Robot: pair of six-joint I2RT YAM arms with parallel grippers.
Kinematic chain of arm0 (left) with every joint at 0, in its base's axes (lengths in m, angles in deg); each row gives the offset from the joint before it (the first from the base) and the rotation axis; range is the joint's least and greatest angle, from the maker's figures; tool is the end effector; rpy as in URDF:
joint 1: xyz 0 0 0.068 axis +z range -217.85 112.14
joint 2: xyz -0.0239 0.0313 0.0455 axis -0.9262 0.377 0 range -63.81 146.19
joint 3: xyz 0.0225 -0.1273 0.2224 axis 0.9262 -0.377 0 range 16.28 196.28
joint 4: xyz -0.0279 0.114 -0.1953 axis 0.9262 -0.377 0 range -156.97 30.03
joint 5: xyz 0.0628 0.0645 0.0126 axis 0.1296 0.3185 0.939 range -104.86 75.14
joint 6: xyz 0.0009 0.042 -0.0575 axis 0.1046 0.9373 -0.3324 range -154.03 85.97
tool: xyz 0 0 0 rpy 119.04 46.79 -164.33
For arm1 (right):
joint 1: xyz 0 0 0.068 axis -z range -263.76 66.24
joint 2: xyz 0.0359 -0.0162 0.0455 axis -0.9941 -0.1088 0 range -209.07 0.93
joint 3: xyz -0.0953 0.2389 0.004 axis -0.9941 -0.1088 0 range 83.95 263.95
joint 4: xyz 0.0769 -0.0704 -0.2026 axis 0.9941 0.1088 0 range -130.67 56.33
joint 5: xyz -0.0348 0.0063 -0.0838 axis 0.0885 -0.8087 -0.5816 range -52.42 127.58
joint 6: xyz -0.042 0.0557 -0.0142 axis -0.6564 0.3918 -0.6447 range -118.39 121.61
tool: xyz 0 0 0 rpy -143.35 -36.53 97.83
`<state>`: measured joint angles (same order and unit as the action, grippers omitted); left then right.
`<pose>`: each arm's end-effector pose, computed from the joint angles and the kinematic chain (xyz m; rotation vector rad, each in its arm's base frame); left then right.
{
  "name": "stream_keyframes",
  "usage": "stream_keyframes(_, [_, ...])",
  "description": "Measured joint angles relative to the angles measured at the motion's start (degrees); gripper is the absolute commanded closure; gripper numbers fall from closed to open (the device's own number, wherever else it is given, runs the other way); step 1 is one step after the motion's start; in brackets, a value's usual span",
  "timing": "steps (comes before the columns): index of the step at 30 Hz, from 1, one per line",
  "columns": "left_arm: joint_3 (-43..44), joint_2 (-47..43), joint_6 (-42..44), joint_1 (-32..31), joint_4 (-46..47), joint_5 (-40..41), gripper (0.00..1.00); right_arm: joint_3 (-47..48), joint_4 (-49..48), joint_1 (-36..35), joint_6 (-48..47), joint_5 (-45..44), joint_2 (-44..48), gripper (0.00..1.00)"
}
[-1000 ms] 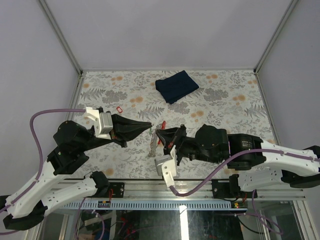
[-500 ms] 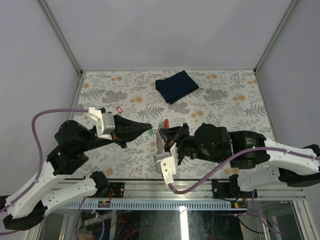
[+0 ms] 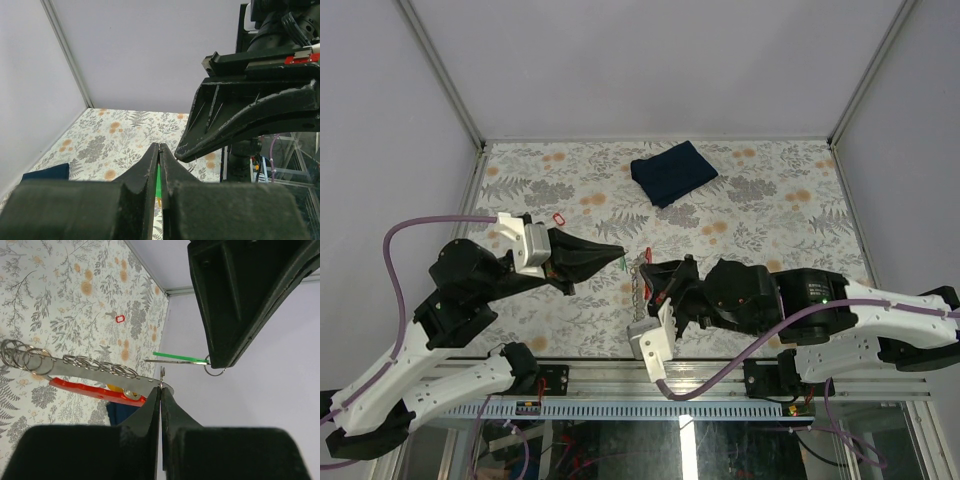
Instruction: Put the keys on the keyring
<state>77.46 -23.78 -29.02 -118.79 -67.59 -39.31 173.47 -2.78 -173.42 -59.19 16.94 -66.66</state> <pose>0.0612 -0.1138 0.4340 0.9759 1.0339 -0.9523 0.0218 0.2205 0.4409 -1.6908 0.7033 0.0210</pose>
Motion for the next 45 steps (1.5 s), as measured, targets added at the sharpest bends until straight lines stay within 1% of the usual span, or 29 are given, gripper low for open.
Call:
stream_keyframes(3, [0.0, 0.3, 0.0, 0.0, 0.0, 0.0, 1.0, -0.3, 0.1, -0.2, 0.2, -0.3, 0.0, 1.0])
stream_keyframes(6, [0.1, 0.7, 0.0, 0.0, 0.0, 0.0, 1.0, 0.7, 1.1, -0.3, 2.9, -0.4, -0.1, 1.0])
stream_keyframes(8, [0.2, 0.9, 0.0, 0.0, 0.0, 0.0, 1.0, 3.6, 3.8, -0.3, 6.2, -0.5, -1.0, 1.0])
stream_keyframes(11, [0.6, 1.3, 0.0, 0.0, -0.1, 0.0, 1.0, 10.7, 7.6, -0.3, 12.2, -0.7, -3.3, 1.0])
stream_keyframes(13, [0.7, 1.5, 0.0, 0.0, 0.0, -0.1, 1.0, 13.8, 9.5, 0.5, 15.5, 0.8, -3.7, 1.0])
stream_keyframes(15, [0.7, 1.6, 0.0, 0.0, -0.1, -0.3, 1.0, 15.3, 11.5, 3.2, 18.1, 4.7, -3.7, 1.0])
stream_keyframes(20, [0.8, 2.2, 0.0, 0.0, -0.1, -1.6, 1.0, 15.5, 15.2, 13.3, 22.4, 15.6, -3.6, 1.0])
stream_keyframes(23, [0.8, 3.1, 0.6, 0.0, -0.1, -2.2, 1.0, 15.5, 16.9, 16.9, 24.8, 22.4, -3.6, 1.0])
stream_keyframes(26, [1.2, 4.8, 1.5, 0.6, -0.2, -3.1, 1.0, 14.8, 16.5, 19.7, 27.0, 27.3, -3.5, 1.0])
stream_keyframes(30, [2.2, 7.4, 2.2, 4.1, -1.0, -4.8, 1.0, 8.8, 14.2, 24.8, 30.9, 31.5, -2.1, 1.0])
stream_keyframes(34, [1.7, 10.2, 1.0, 12.0, -1.7, -8.6, 1.0, -2.7, 10.3, 32.2, 35.9, 34.4, -0.1, 1.0])
stream_keyframes(38, [0.0, 12.4, -1.9, 19.5, -2.2, -11.7, 1.0, -12.3, 7.6, 39.7, 41.6, 37.1, -0.5, 1.0])
stream_keyframes(41, [-1.3, 14.2, -4.0, 22.8, -3.0, -12.9, 1.0, -15.8, 6.0, 43.1, 45.2, 38.4, -2.0, 1.0])
stream_keyframes(45, [-1.6, 17.0, -5.8, 24.4, -5.3, -12.6, 1.0, -17.9, 3.4, 45.0, 50.6, 38.6, -5.2, 1.0])
